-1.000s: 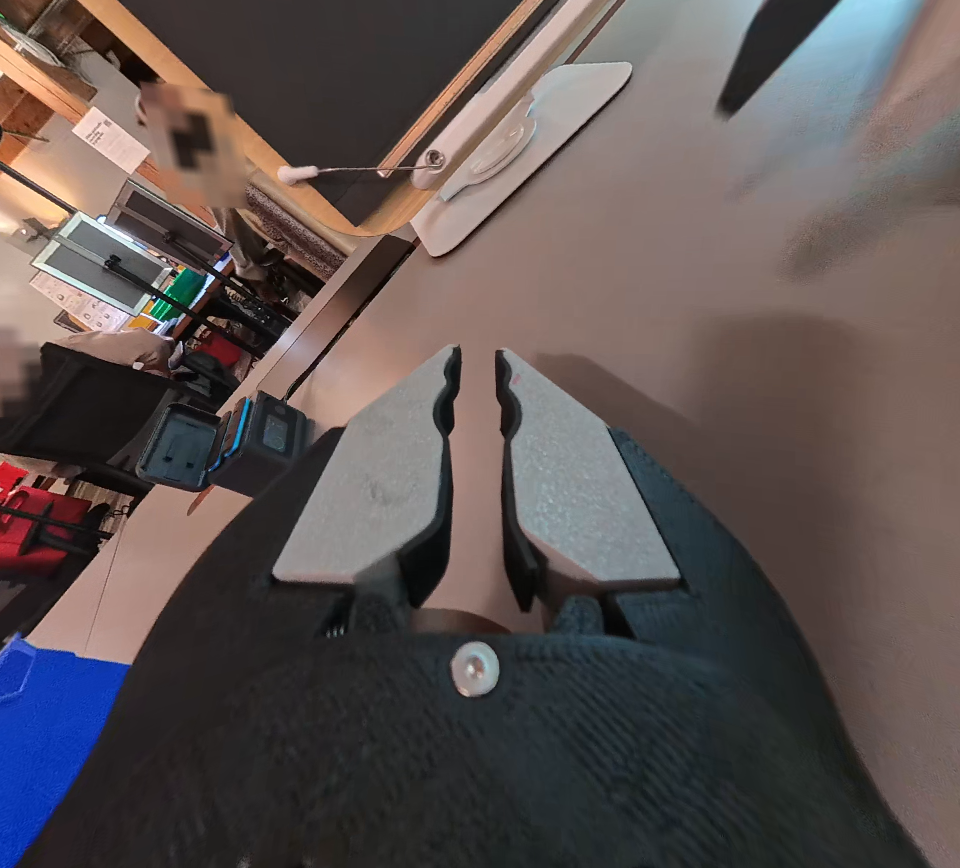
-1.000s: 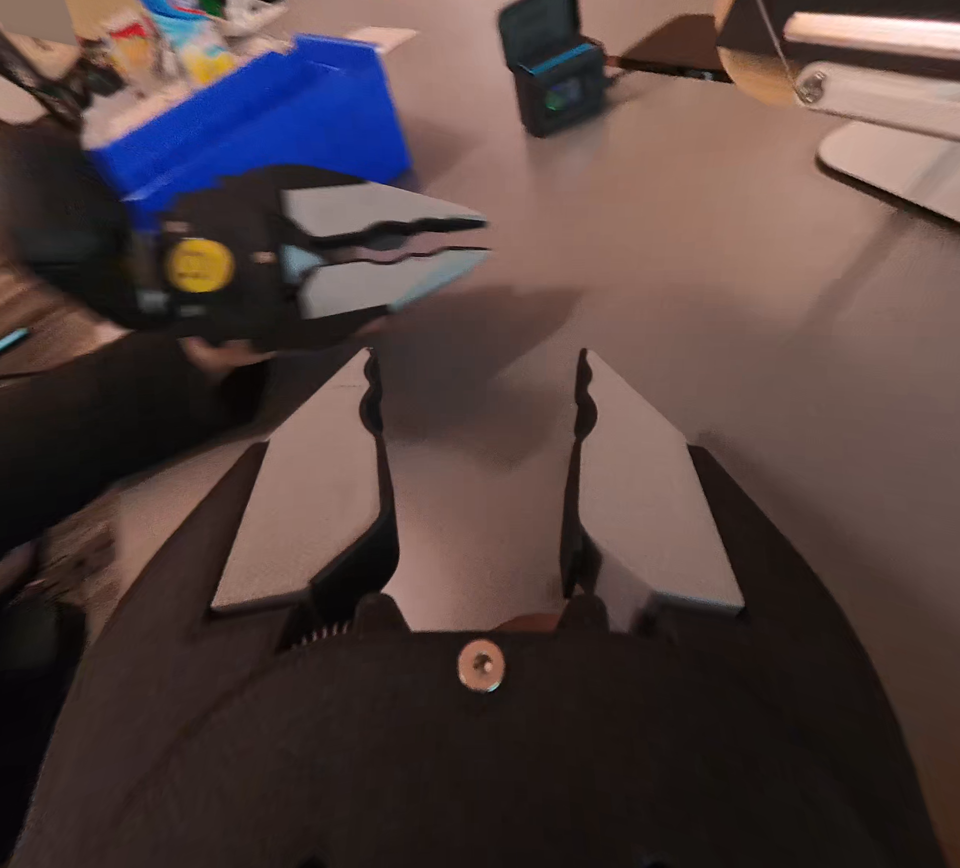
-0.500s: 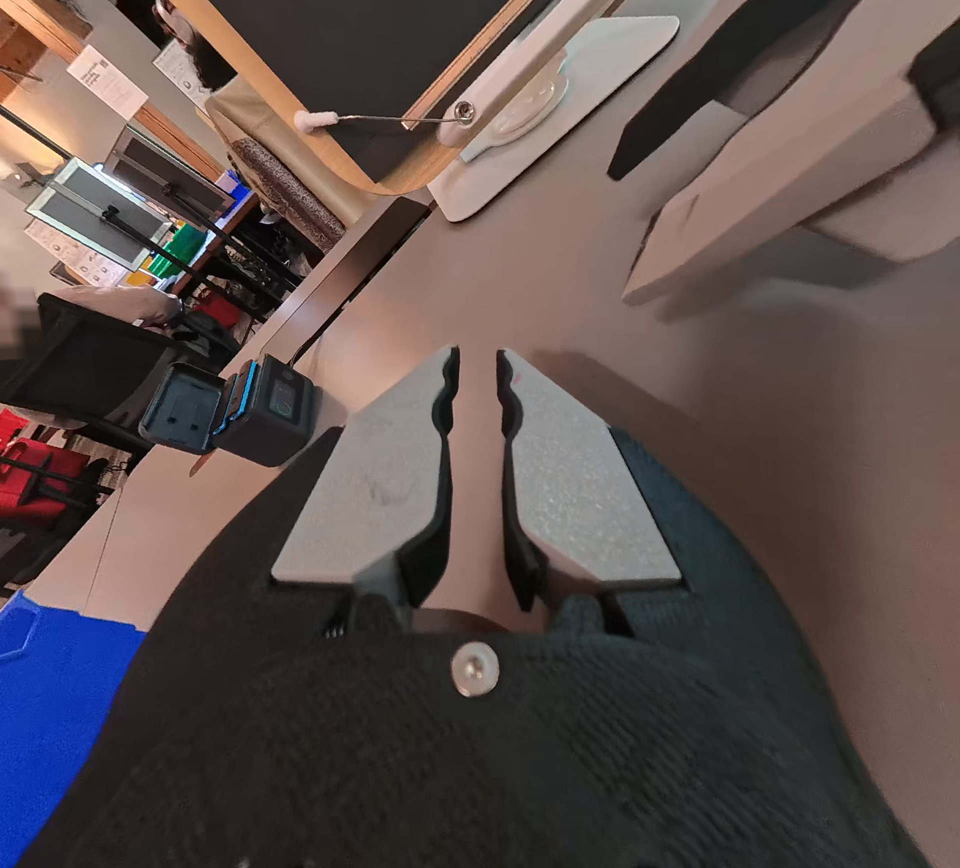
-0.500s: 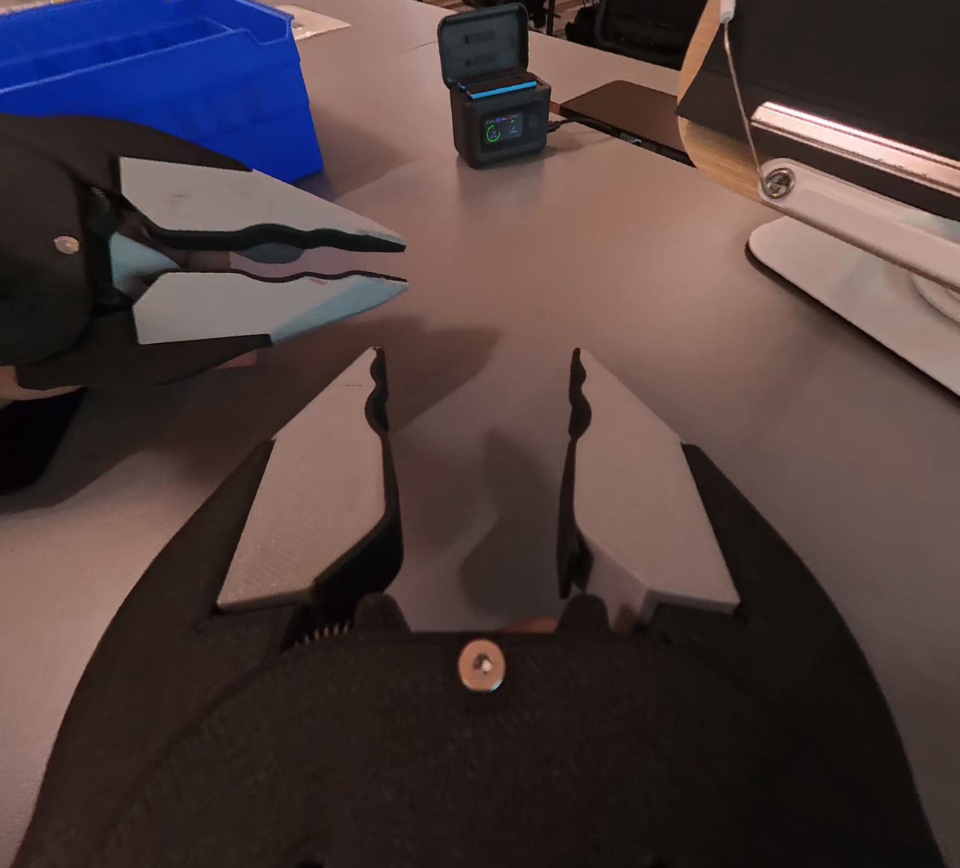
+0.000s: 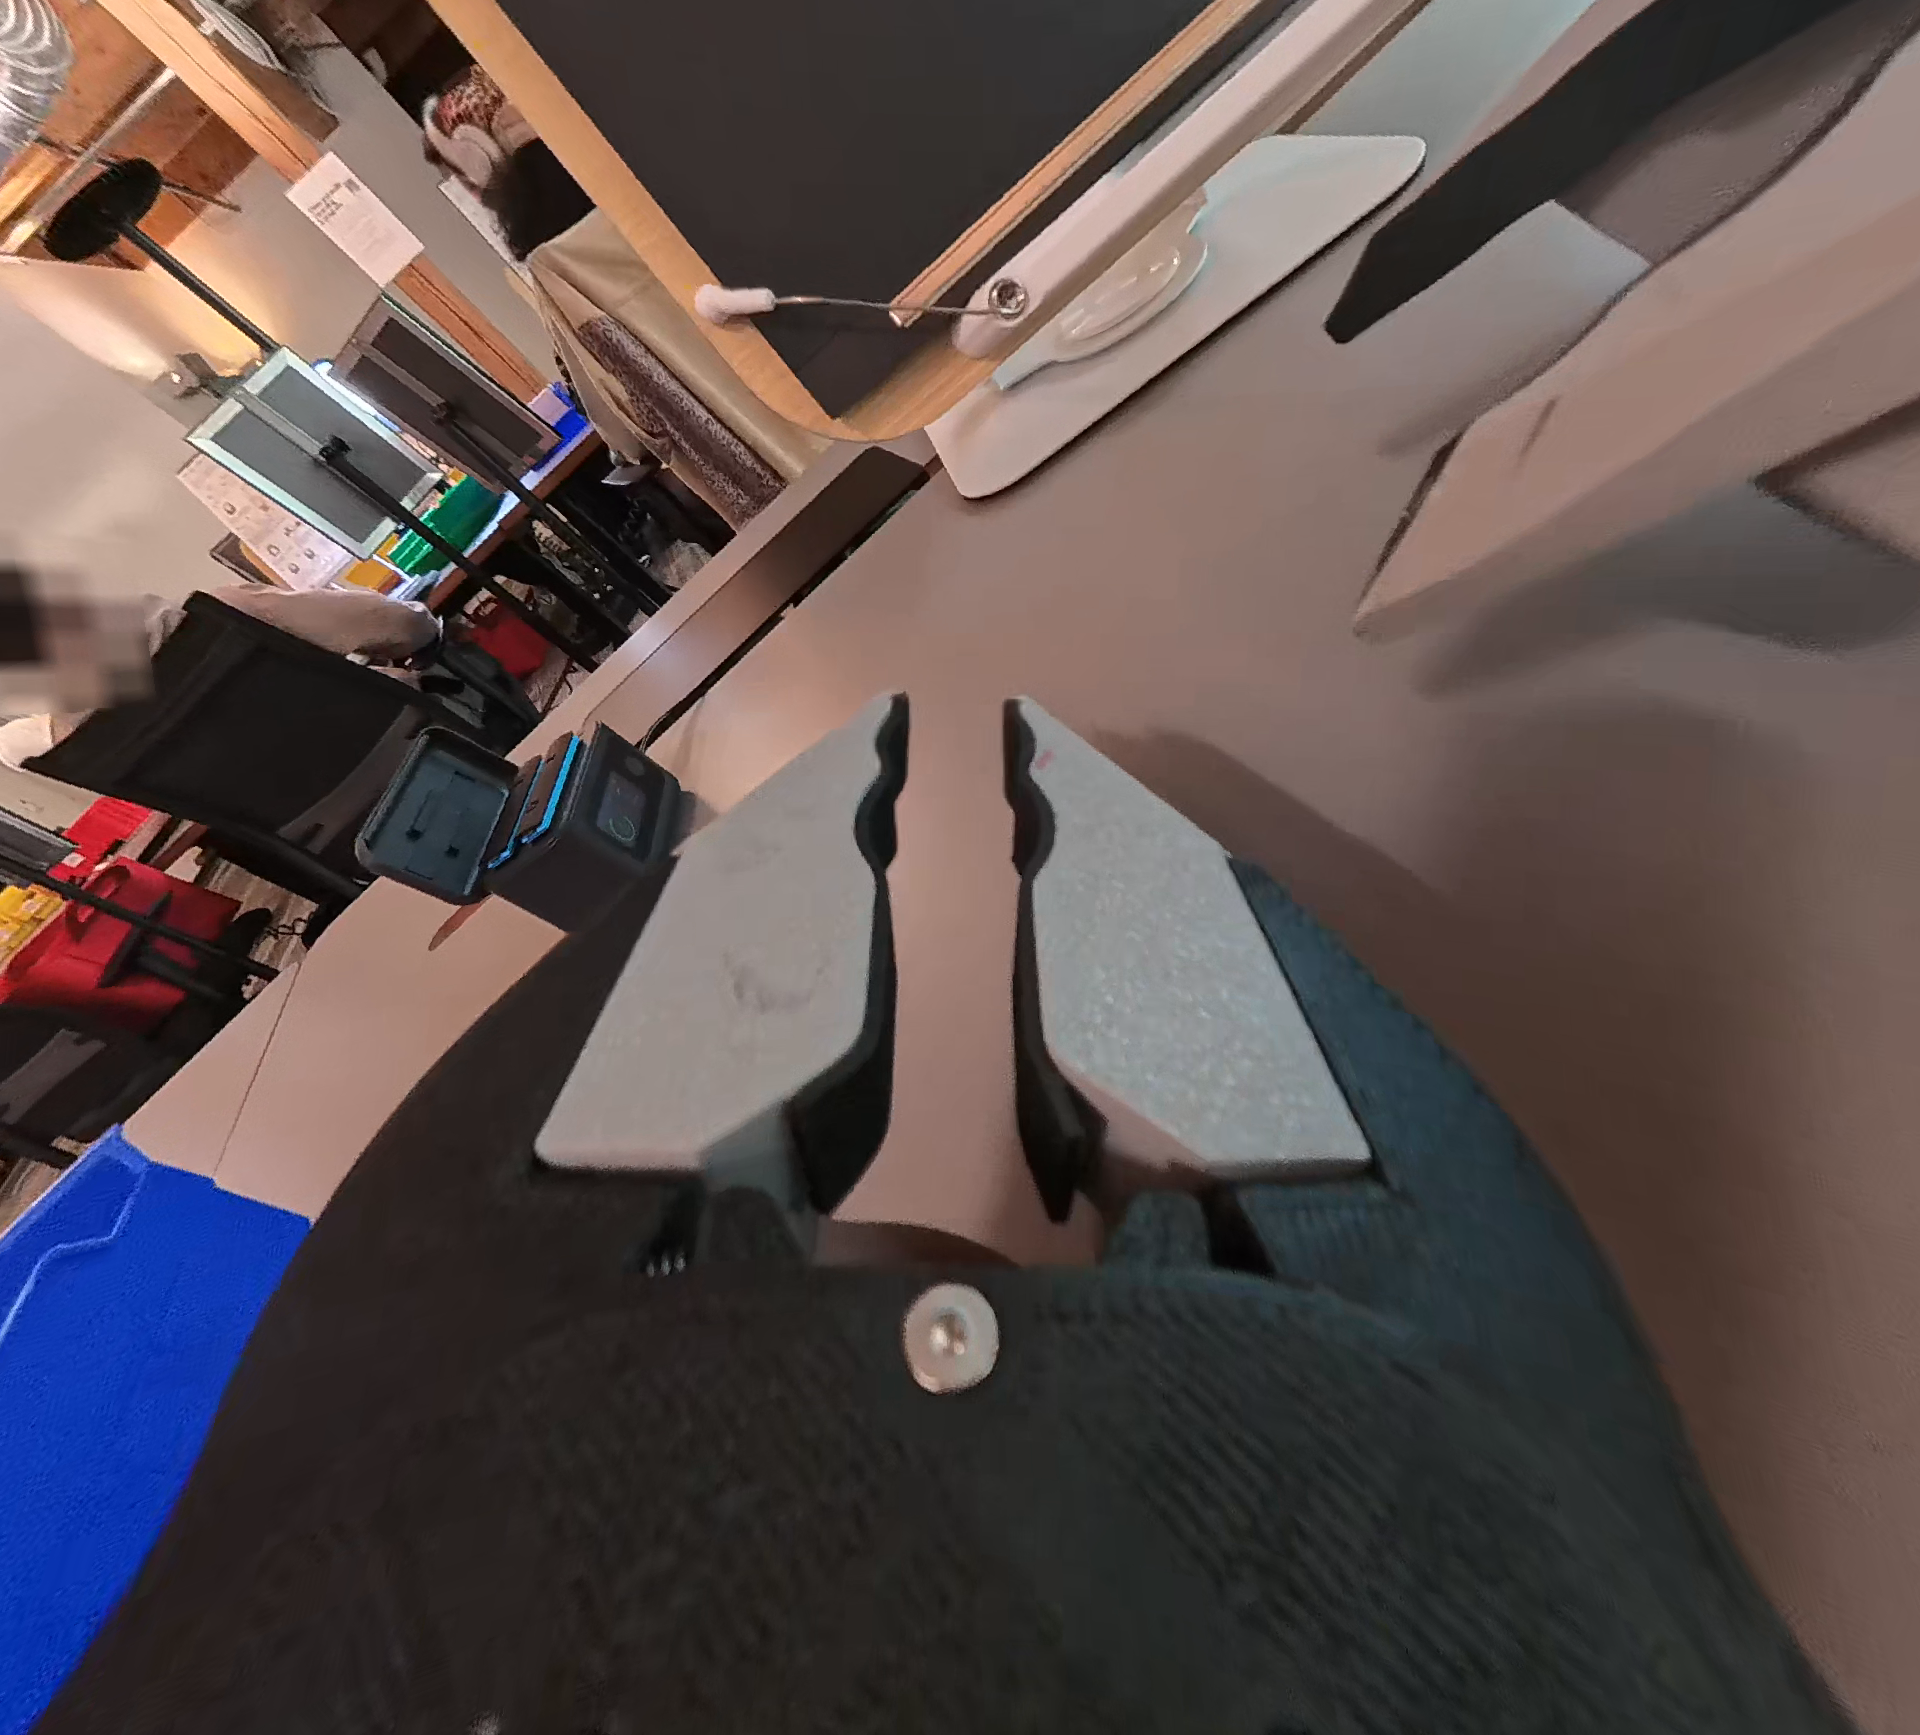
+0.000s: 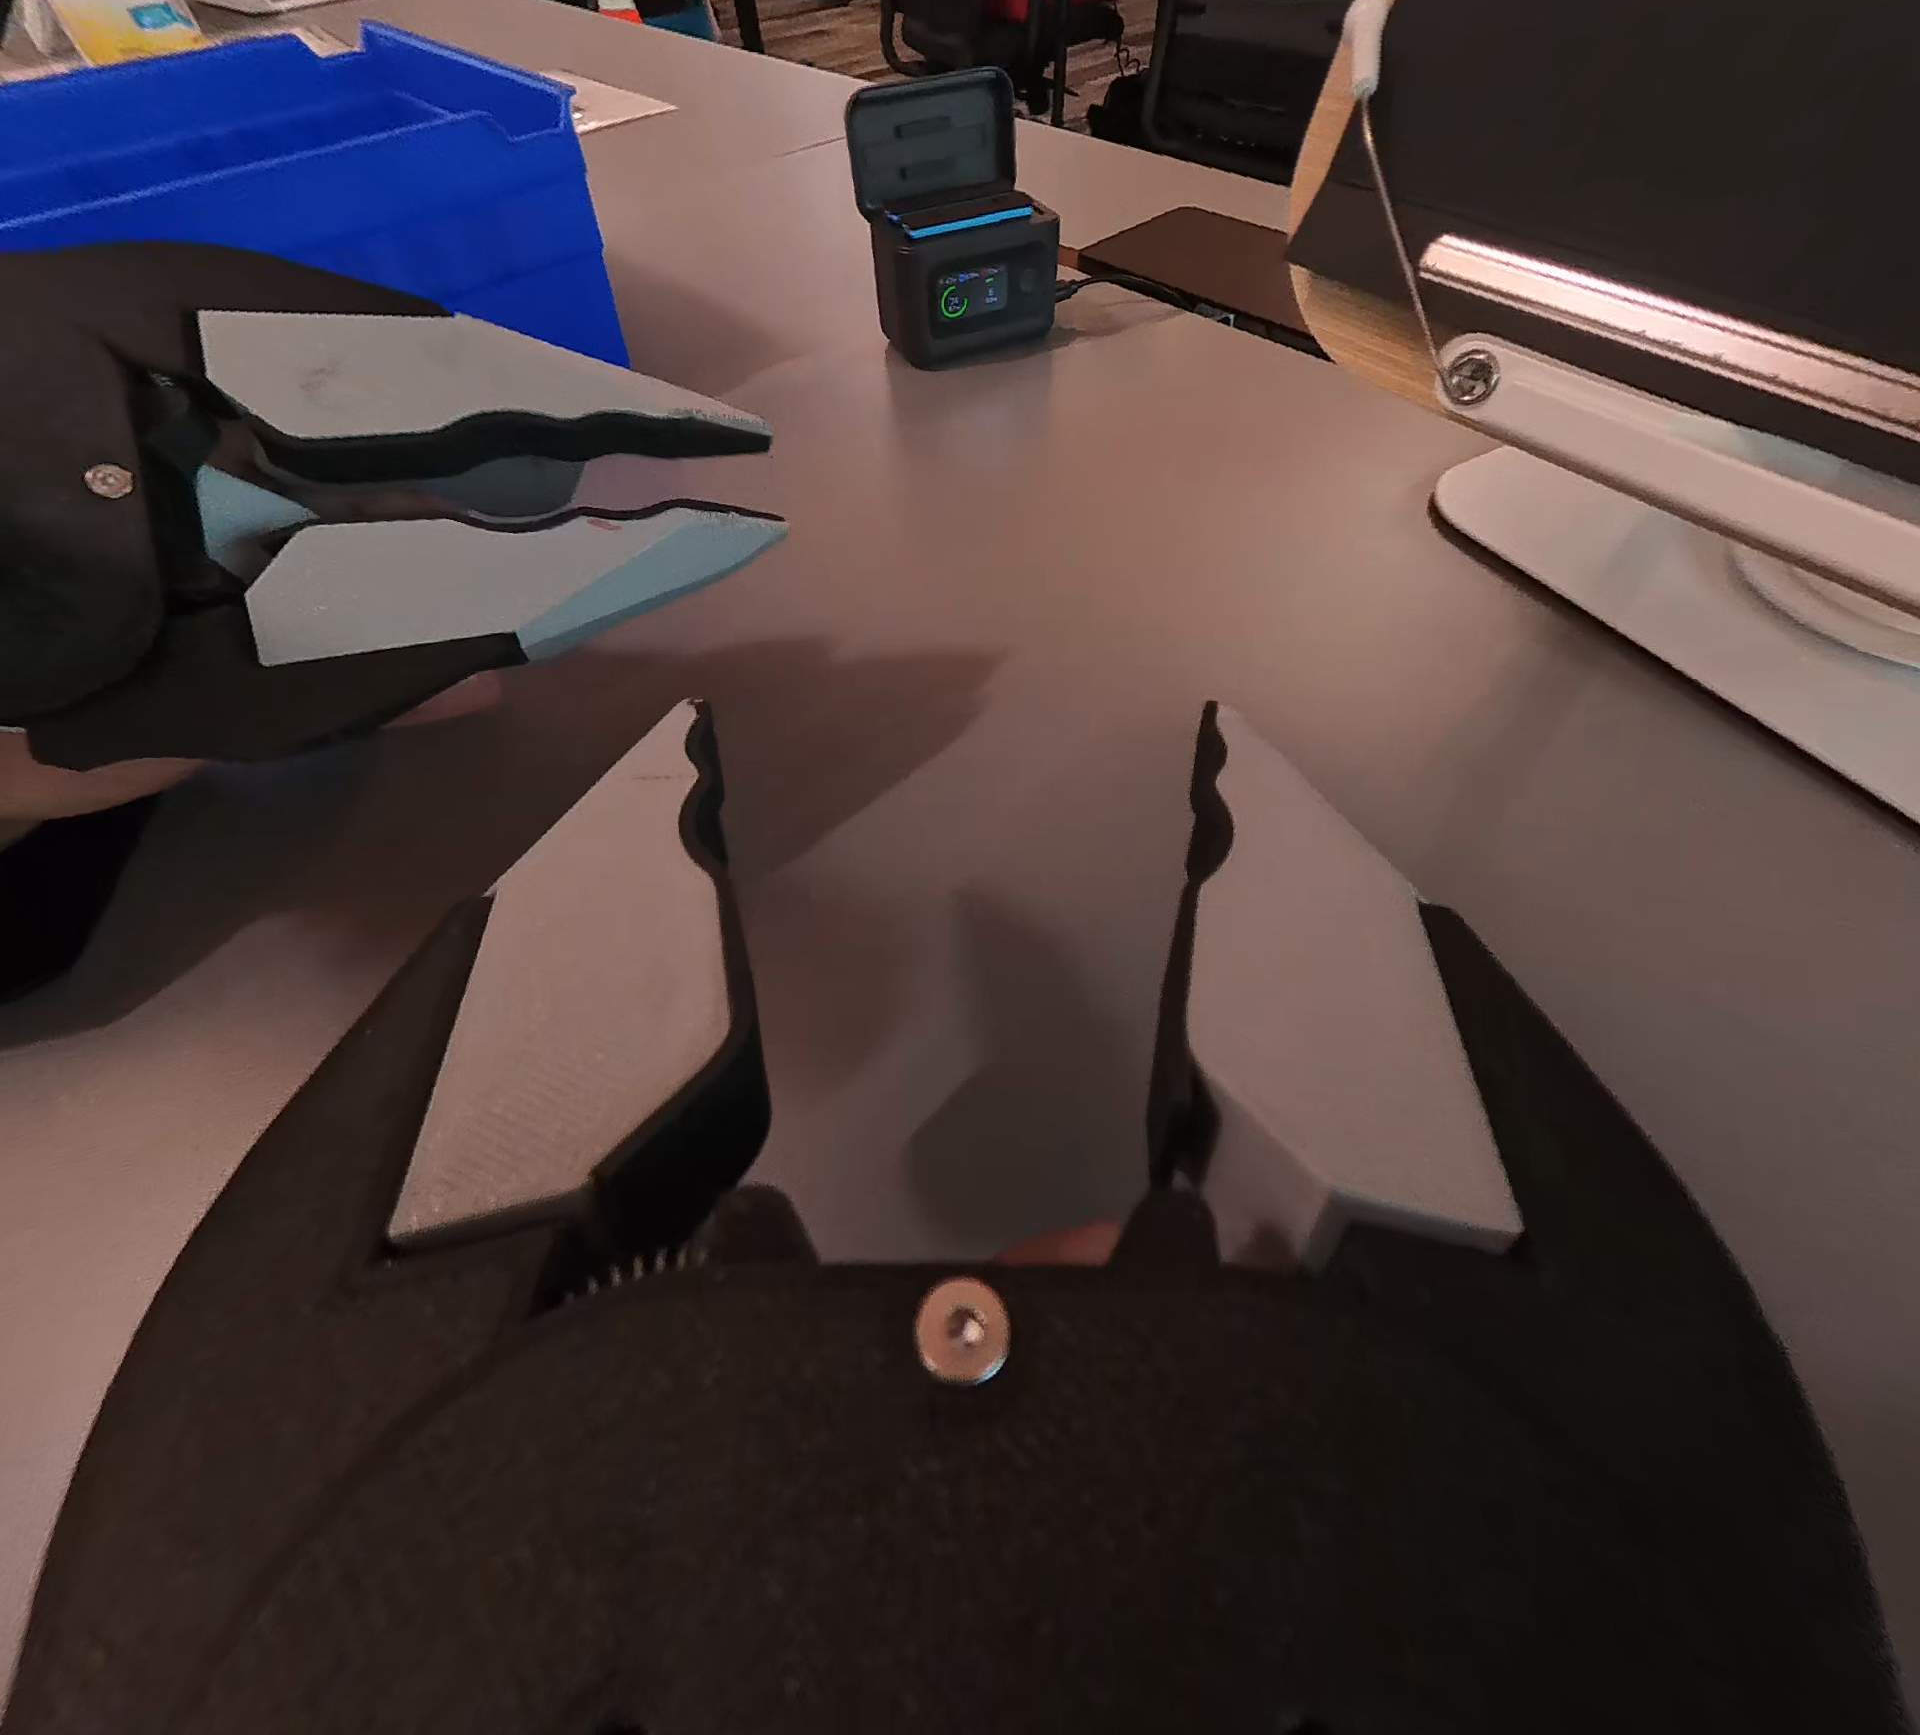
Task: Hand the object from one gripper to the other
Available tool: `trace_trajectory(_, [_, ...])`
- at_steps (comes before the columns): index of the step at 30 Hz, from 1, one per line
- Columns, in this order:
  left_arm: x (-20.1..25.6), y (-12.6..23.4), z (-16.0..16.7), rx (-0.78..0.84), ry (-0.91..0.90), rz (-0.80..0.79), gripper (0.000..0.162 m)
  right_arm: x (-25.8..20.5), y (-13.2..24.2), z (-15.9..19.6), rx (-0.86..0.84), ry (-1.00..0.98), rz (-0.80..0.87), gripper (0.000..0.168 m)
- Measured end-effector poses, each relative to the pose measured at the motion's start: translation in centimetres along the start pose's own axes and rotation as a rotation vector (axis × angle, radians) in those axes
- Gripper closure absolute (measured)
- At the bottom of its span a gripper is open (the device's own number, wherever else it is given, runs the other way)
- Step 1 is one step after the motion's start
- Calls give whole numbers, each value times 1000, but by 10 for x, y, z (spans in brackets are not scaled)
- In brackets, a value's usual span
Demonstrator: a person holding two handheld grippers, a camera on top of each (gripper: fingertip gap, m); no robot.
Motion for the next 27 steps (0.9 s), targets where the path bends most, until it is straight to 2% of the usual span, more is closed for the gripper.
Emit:
trace_trajectory(11, [-1, 0, -3, 11, 84, 42, 138, -1, -1, 0, 0, 20, 18, 80])
trace_trajectory(20, [-1, 10, -15, 49, 82, 46, 133, 4, 0, 0, 6, -7, 44, 80])
trace_trajectory(27, [-9, 9, -5, 26, 139, 22, 133, 4, 2, -1, 21, 7, 71, 79])
Point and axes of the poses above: each gripper's, where its closed fingertips meet, y back along the fingers, z out of its underside, x = y × z across the jaws, the point moved 6 cm from there along y, back along the fingers, and after that the axes turned 7 degrees about z, right-handed, at the moved point
